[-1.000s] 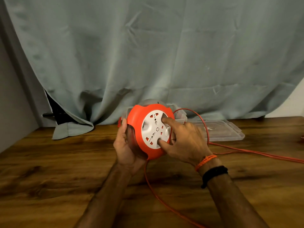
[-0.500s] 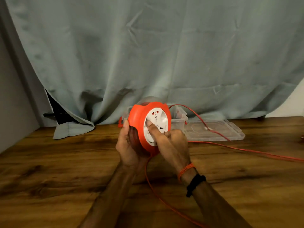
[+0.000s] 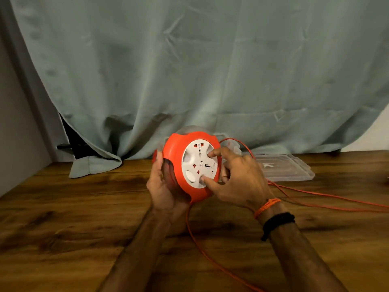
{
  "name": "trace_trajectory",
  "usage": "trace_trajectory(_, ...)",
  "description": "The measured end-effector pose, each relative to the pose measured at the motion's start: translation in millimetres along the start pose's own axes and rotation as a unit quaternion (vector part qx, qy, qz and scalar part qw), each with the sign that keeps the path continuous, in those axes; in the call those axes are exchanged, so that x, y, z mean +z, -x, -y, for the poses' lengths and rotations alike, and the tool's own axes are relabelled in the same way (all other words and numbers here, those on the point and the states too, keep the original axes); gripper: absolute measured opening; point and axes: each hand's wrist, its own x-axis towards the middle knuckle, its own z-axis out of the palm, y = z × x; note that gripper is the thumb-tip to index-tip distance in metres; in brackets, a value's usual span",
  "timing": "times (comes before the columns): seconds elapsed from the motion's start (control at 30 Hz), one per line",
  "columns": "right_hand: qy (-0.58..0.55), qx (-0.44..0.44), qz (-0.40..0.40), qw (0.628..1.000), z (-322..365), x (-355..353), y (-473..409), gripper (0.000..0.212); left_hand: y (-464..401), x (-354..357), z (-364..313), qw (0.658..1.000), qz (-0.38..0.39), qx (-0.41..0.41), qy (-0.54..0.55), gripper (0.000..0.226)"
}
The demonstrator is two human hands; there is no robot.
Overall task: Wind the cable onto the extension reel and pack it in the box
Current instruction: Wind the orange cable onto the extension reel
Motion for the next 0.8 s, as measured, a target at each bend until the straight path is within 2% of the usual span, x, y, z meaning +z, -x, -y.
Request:
trace_trajectory(0.17, 0.046, -0.028, -0.02, 0.998, -2.0, 8.3, 3.4, 0.069, -1.0, -3.5, 1.8, 1.0, 0.015, 0.001, -0.018, 0.07)
trace_trajectory(0.3, 0.057, -0.041, -0.024, 0.997, 1.1, 7.4, 4.5, 0.07, -1.6, -3.3, 2.0, 0.999, 0.028, 0.0, -0.014, 0.069)
trace_trajectory(0.43, 0.059, 0.002, -0.05, 0.997, 8.9, 5.7, 7.6, 0.067, -1.4, -3.5, 3.5, 0.999, 0.01, 0.018, -0.03, 0.063)
trace_trajectory(0.5, 0.004, 0.072, -0.081, 0.994, 16.8, 8.8, 7.4, 0.065, -1.0, 0.0, 3.9, 0.999, -0.009, 0.039, -0.029, 0.06)
trace_trajectory(0.57, -0.115, 0.179, -0.076, 0.974, 28.0, 11.6, 5.7, 0.053, 0.5, 6.1, 4.4, 0.997, -0.037, 0.065, -0.032, 0.053)
trace_trajectory(0.63, -0.276, 0.264, -0.033, 0.924, 36.5, 15.4, 3.8, 0.042, -0.1, 4.7, 6.4, 0.993, -0.057, 0.094, -0.046, 0.047)
trace_trajectory(0.7, -0.403, 0.312, -0.003, 0.86, 42.2, 18.5, 3.2, 0.031, 0.3, 4.3, 8.1, 0.992, -0.054, 0.101, -0.05, 0.051)
trace_trajectory(0.73, -0.429, 0.323, -0.004, 0.844, 41.4, 20.6, 3.1, 0.032, 2.6, 8.8, 7.1, 0.99, -0.075, 0.108, -0.056, 0.054)
trace_trajectory(0.8, -0.417, 0.327, -0.011, 0.848, 40.0, 22.4, 2.7, 0.035, 1.4, 10.6, 6.3, 0.988, -0.088, 0.105, -0.069, 0.054)
